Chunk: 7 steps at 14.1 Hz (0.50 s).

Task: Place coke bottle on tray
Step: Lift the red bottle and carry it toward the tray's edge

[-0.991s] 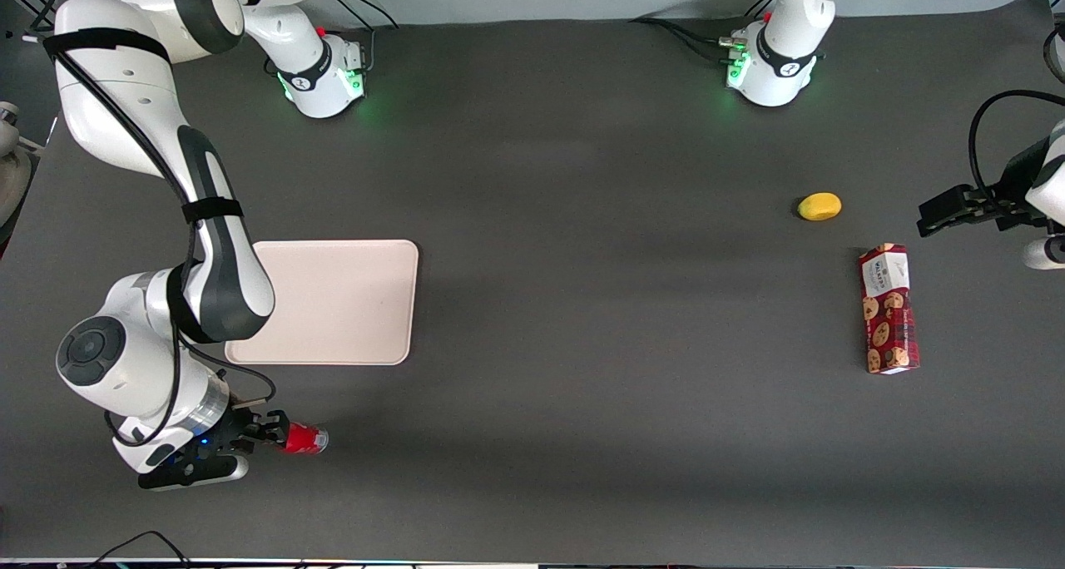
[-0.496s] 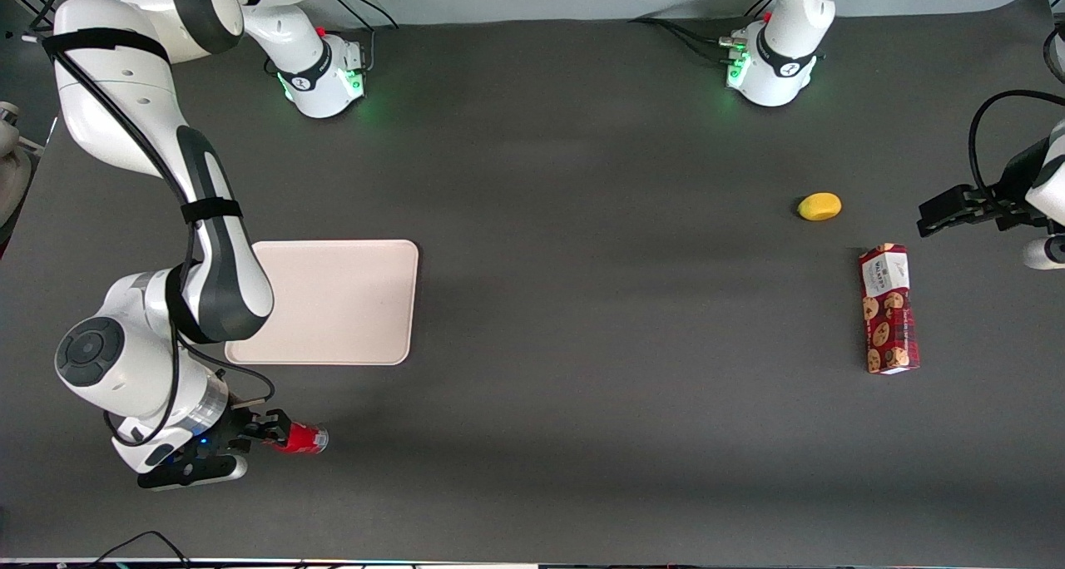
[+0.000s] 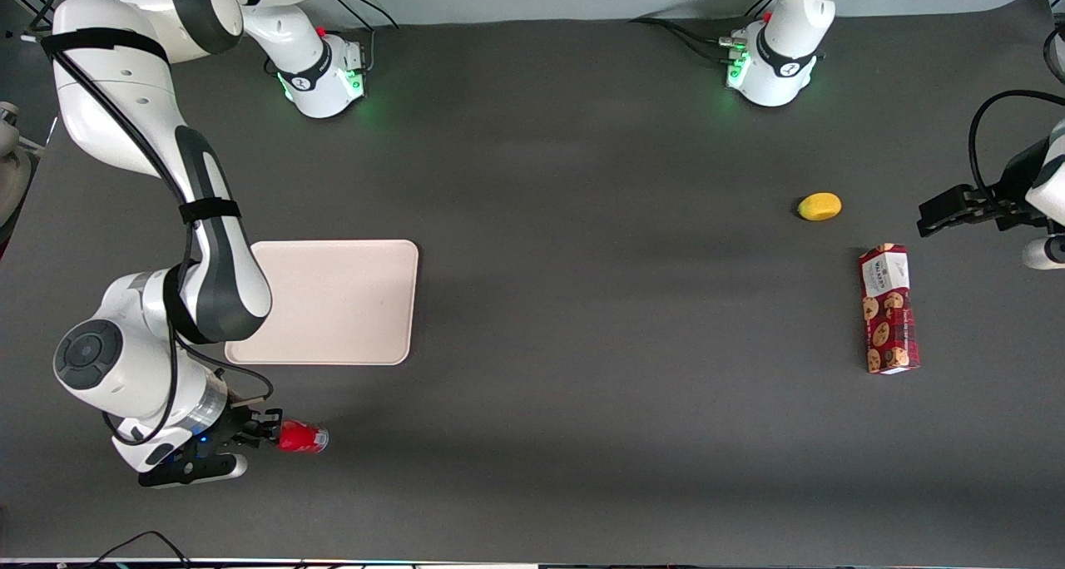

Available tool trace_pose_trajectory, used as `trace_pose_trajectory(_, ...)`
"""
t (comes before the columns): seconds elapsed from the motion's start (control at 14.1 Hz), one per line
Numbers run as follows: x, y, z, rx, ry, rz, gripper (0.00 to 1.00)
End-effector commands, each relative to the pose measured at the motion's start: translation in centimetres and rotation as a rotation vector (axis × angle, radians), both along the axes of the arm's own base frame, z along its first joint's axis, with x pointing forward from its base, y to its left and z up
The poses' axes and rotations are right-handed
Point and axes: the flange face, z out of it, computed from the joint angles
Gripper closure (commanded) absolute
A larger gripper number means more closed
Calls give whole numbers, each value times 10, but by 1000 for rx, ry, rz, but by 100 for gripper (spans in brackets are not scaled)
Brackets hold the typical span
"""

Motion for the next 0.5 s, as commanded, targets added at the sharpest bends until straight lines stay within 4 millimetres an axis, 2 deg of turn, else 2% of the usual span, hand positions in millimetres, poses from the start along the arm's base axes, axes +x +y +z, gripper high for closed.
trace_pose_trajectory(0.0,-16,3,50,-17,66,11,99)
trace_pose_trajectory(0.14,-30,1,82,-30,107,12,100)
trace_pose_trajectory(0.42,-68,-3,189,-50,133,14,100)
